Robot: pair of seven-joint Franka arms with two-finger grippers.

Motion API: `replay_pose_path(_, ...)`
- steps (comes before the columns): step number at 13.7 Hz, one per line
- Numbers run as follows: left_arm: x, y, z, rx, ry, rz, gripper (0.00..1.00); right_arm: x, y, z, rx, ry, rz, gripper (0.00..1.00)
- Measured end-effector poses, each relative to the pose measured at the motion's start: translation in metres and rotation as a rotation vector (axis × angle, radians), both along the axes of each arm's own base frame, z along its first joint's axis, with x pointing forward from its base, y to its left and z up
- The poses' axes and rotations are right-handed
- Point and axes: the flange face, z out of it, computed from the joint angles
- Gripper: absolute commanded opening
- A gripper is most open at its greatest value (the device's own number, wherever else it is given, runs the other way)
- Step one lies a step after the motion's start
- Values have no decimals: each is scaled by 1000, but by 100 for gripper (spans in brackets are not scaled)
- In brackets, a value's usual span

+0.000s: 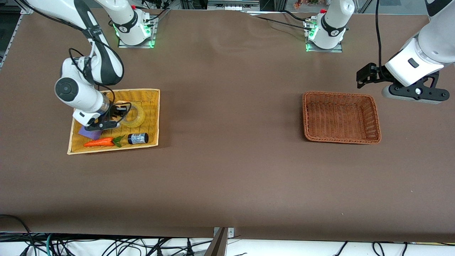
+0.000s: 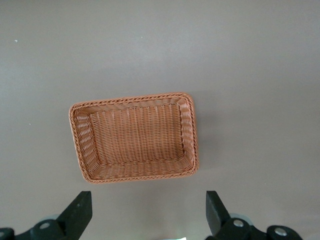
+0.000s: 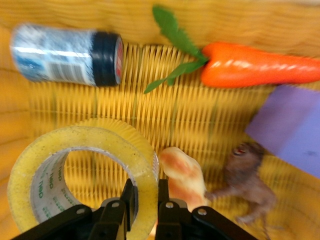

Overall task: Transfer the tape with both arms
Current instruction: 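Close the right gripper on the tape roll and lift it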

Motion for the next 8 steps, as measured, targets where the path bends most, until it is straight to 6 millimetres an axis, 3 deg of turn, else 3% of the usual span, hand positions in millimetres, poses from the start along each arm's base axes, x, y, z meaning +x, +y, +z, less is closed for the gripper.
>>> replay_pose_path(2, 0, 0, 0, 0, 0, 0, 100, 19, 2, 51, 1, 26, -10, 0)
replay_pose_path(4, 0, 0, 0, 0, 0, 0, 100, 29, 22, 90, 41, 37, -11, 0)
replay_pose_path(6, 0, 0, 0, 0, 0, 0, 100, 34, 64, 117, 66, 36, -28, 0)
replay_pose_path(8, 0, 0, 0, 0, 0, 0, 100, 30, 124, 133, 64, 19, -74, 0)
